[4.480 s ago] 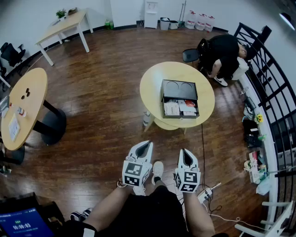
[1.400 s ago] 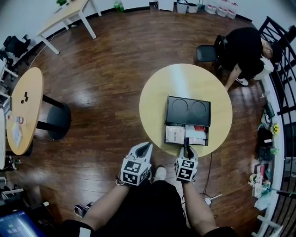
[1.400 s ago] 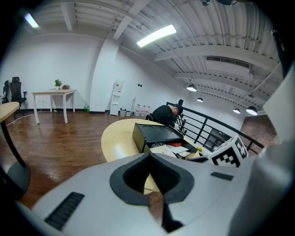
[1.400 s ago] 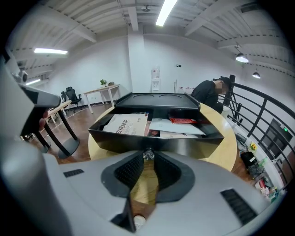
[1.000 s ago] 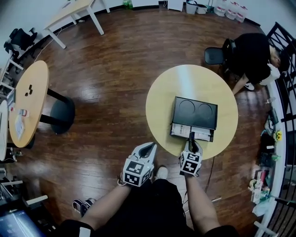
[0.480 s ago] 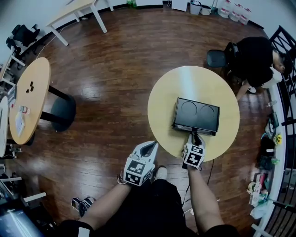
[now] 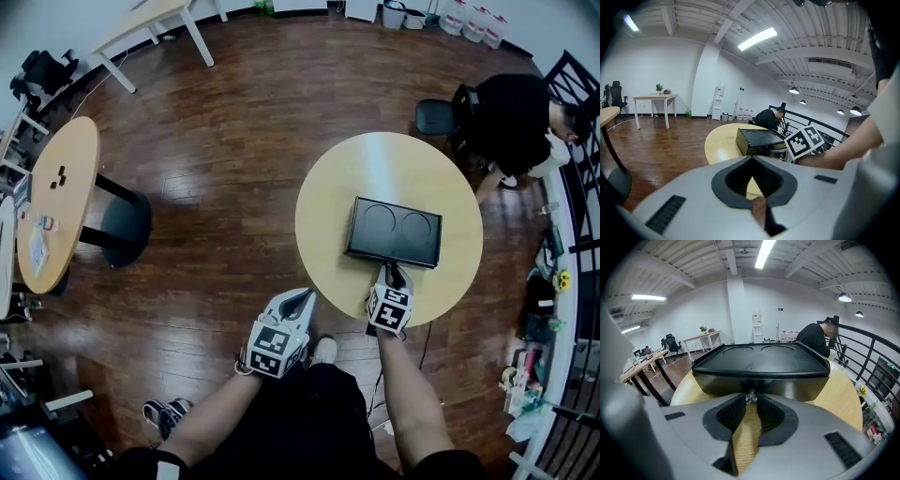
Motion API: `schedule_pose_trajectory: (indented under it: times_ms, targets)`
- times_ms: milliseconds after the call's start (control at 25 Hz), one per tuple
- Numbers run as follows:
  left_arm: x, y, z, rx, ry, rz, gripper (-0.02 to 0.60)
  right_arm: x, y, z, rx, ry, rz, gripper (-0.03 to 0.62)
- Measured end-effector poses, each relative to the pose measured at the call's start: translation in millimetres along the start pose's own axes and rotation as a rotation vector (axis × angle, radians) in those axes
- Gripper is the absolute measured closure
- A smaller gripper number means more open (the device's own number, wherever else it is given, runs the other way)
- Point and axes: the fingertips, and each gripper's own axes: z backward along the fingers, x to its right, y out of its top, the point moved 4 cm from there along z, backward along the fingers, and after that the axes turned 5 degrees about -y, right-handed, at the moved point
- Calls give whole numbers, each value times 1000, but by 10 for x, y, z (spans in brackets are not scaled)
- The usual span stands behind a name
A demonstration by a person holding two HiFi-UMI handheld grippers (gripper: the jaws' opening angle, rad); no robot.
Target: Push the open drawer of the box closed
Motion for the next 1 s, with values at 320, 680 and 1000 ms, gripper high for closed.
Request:
schedule_pose_trajectory:
  times_ms: [320, 680, 1000]
  targets:
    - [-6, -19, 29, -4, 22, 3, 581, 1, 37, -34, 11, -19, 26, 517]
    - [77, -51, 192, 44, 62, 50, 581, -13, -148, 202, 0, 21, 49, 516]
    - [258, -193, 339, 55, 113, 92, 581, -9, -336, 967, 97, 76, 70, 557]
